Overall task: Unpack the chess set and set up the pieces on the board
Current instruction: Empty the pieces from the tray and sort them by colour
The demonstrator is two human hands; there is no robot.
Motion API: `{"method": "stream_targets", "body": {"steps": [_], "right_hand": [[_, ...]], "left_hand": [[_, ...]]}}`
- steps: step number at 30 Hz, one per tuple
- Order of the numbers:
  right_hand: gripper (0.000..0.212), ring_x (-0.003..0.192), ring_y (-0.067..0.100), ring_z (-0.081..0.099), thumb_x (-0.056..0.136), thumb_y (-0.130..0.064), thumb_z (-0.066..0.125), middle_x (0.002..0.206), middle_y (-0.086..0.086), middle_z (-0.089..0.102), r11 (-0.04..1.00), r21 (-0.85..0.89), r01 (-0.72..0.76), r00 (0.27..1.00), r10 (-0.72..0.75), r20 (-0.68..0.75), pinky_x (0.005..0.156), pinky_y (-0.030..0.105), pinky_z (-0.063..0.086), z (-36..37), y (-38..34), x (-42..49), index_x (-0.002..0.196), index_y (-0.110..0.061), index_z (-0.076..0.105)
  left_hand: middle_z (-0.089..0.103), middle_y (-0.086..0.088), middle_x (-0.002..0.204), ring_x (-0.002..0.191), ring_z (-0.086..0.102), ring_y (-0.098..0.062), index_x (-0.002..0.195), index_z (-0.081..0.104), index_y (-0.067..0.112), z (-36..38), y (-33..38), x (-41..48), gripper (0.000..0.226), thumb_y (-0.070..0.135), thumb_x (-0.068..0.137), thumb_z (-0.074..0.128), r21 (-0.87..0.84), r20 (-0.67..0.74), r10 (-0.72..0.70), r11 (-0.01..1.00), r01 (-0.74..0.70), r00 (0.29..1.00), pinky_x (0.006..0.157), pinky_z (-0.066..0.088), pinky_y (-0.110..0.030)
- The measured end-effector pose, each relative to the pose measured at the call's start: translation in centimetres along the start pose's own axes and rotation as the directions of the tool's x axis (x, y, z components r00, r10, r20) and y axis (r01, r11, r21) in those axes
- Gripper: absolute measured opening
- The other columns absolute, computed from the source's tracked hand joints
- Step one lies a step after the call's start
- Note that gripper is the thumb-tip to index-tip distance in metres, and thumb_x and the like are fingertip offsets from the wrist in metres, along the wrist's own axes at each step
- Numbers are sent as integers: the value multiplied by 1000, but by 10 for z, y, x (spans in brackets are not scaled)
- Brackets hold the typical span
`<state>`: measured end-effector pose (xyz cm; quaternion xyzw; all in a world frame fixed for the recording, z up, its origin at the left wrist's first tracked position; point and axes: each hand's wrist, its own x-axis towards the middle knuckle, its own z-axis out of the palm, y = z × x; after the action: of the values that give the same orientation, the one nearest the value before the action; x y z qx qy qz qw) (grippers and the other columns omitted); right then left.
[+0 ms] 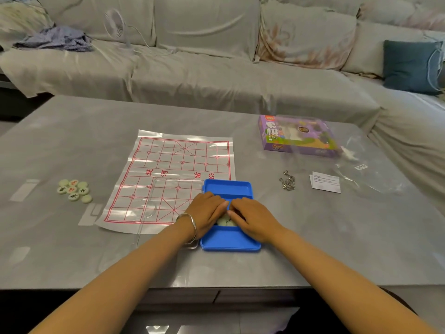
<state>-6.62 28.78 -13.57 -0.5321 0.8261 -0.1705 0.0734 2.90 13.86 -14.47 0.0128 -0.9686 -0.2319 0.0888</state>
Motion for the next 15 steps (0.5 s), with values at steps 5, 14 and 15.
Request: {"method": "stream_targets", "body": {"steps": [5, 14, 15], "right_hand": [[32, 70, 7, 38, 91, -45, 34, 74, -10, 45, 1000, 12, 18, 999, -18, -44, 59, 17, 28, 3, 3, 1, 79, -18, 47], [30, 62, 10, 41, 88, -47, 46, 71, -9, 47, 1000, 21, 18, 999, -17, -38, 57, 20, 31, 2, 2, 1, 76, -19, 44], [30, 60, 10, 40, 90, -44, 48, 68, -9, 44, 1000, 15, 12, 999, -12, -32, 56, 22, 30, 2, 2, 1, 74, -20, 41]], "left_hand": [[49, 3, 75, 74, 39, -13, 79, 50, 19, 2, 0, 2, 49, 47, 91, 12, -56, 5, -23, 998, 23, 1000, 72, 27, -23], [49, 2, 69, 68, 45, -13, 79, 53, 16, -1, 1, 18, 35, 35, 98, 31, -192, 18, -163, 968, 163, 986, 61, 33, -14], [47, 3, 65, 64, 44, -12, 73, 51, 17, -2, 1, 21, 36, 35, 98, 31, -237, -7, -191, 954, 184, 982, 60, 33, -14]]}}
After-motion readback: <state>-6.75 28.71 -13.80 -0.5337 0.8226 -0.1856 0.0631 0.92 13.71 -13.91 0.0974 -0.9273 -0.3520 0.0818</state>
